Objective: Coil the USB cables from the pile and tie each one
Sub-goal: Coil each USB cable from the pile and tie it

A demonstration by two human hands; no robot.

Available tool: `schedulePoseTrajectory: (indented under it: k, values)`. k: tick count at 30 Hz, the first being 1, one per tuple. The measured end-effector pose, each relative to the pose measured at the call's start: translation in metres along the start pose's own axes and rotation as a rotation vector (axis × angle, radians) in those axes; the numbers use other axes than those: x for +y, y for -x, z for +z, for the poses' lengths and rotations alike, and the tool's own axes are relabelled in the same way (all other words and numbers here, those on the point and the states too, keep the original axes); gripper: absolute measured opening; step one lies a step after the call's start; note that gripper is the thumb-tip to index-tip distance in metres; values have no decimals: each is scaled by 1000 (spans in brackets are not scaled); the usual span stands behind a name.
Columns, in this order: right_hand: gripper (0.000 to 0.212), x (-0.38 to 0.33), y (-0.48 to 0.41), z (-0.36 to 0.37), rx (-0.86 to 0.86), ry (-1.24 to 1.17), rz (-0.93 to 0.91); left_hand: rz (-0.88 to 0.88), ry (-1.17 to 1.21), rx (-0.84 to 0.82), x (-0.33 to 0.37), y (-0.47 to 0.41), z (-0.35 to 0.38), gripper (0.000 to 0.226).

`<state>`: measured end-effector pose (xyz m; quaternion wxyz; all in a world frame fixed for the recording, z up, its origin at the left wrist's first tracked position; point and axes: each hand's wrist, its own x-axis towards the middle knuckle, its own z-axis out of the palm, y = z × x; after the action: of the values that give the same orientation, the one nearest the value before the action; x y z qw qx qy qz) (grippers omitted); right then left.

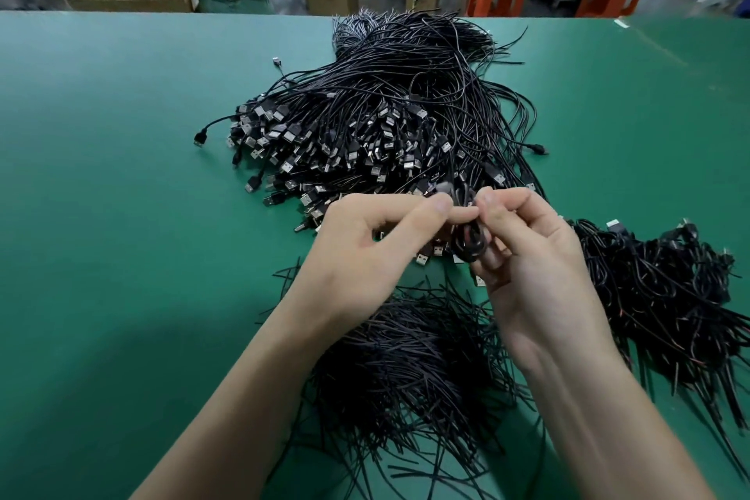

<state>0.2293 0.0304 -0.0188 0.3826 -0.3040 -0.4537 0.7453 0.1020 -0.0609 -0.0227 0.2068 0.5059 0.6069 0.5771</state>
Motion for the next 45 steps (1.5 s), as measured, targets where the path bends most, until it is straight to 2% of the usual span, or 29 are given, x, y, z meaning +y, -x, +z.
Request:
schedulePoseTrajectory:
  k: [3, 4, 7, 10, 12, 15, 17, 18, 21, 24, 29, 32, 34, 36, 38, 40, 42, 45]
  values:
    - [19, 1, 0, 2, 7, -27, -9, -37, 117, 28, -1, -1, 5, 10]
    - [18, 0, 0, 3, 10, -35, -13, -50, 138, 48, -1, -2, 7, 13]
    - [18, -1, 1, 5, -7, -36, -15, -62, 163, 113, -2, -2, 12, 44]
    - [27, 0, 1, 4, -25, -61, 39, 13, 10, 150, -3, -2, 13, 57]
    - [28, 0, -1, 4, -35, -120, 101, 124, -146, 136, -3, -2, 12, 47]
    - [14, -1, -2, 3, -61, -214, 179, 339, -337, 112, -5, -1, 8, 33]
    - [3, 0, -1, 3, -84, -231, 181, 394, -417, 128, -7, -1, 6, 30]
    - [5, 1, -2, 2, -82, -215, 176, 389, -422, 125, -7, -2, 5, 30]
    - [31, 3, -4, 0, -24, -73, 119, 308, -350, 49, -7, -1, 5, 34]
    - [24, 1, -2, 0, -40, 80, 15, 161, -150, 16, -4, 0, 3, 27]
    - [20, 1, 1, 3, -95, 188, -94, -52, 75, 71, -3, -2, 2, 5]
    - [26, -2, 1, 2, -110, 133, -42, -98, 160, 107, -6, -2, 5, 34]
    - [30, -1, 0, 1, -106, 74, 31, -22, 44, 141, -6, -1, 7, 49]
    - [35, 1, -3, 0, -101, -16, 111, 113, -180, 174, -7, 0, 9, 52]
    - [30, 3, -6, -1, -104, -123, 194, 288, -385, 175, -6, 1, 8, 41]
    - [12, 3, -8, -1, -113, -224, 263, 477, -524, 155, -10, 0, 5, 31]
    - [9, 4, -9, -1, -91, -262, 313, 608, -585, 138, -15, -1, 3, 29]
    - [5, 2, -9, -3, -98, -175, 343, 652, -588, 147, -21, 0, 2, 34]
